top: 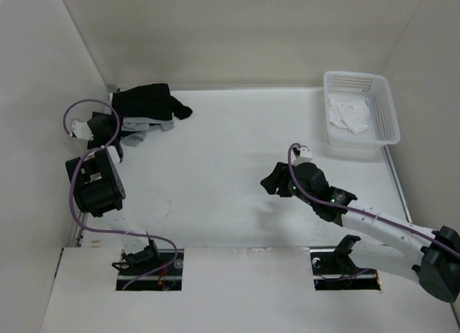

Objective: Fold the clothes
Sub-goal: Neatly place the folded tank top to the corner

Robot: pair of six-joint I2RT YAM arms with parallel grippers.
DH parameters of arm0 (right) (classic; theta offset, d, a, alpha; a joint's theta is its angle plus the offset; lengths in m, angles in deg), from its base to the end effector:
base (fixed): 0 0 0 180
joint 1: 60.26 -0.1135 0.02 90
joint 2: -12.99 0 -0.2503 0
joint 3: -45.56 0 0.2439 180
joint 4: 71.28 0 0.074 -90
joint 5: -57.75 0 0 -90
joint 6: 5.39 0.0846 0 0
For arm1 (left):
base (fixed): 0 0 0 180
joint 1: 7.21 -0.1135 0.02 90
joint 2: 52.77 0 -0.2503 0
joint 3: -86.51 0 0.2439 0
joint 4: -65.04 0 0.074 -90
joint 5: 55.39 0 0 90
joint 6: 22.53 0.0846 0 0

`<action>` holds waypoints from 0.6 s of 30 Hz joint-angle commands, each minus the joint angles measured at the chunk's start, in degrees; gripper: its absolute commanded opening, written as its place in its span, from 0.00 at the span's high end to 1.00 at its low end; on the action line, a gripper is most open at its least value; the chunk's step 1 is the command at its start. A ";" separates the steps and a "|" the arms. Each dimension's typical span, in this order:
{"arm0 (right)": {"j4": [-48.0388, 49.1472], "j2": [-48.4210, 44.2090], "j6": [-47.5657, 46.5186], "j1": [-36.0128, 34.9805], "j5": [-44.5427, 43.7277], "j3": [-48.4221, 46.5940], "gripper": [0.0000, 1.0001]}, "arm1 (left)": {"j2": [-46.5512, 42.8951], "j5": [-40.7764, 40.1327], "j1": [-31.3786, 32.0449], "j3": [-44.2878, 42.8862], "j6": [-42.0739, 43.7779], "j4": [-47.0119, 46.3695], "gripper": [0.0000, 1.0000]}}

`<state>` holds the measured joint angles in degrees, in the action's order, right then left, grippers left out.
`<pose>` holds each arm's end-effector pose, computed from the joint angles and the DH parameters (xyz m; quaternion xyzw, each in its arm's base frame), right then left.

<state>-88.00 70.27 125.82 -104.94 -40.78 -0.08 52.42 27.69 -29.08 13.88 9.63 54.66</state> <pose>0.1954 0.1755 0.2000 0.0122 0.8572 0.3013 0.4175 0.4022 0.1724 0.1642 -0.5567 0.6144 -0.1243 0.5451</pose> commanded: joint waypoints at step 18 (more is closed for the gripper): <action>0.64 -1.81 -0.17 0.61 -7.01 0.63 0.38 | -18.01 -12.43 56.77 9.18 12.48 4.56 0.00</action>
<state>-88.07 70.27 125.77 -104.90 -43.64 0.16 31.40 16.13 22.07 25.07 17.61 52.67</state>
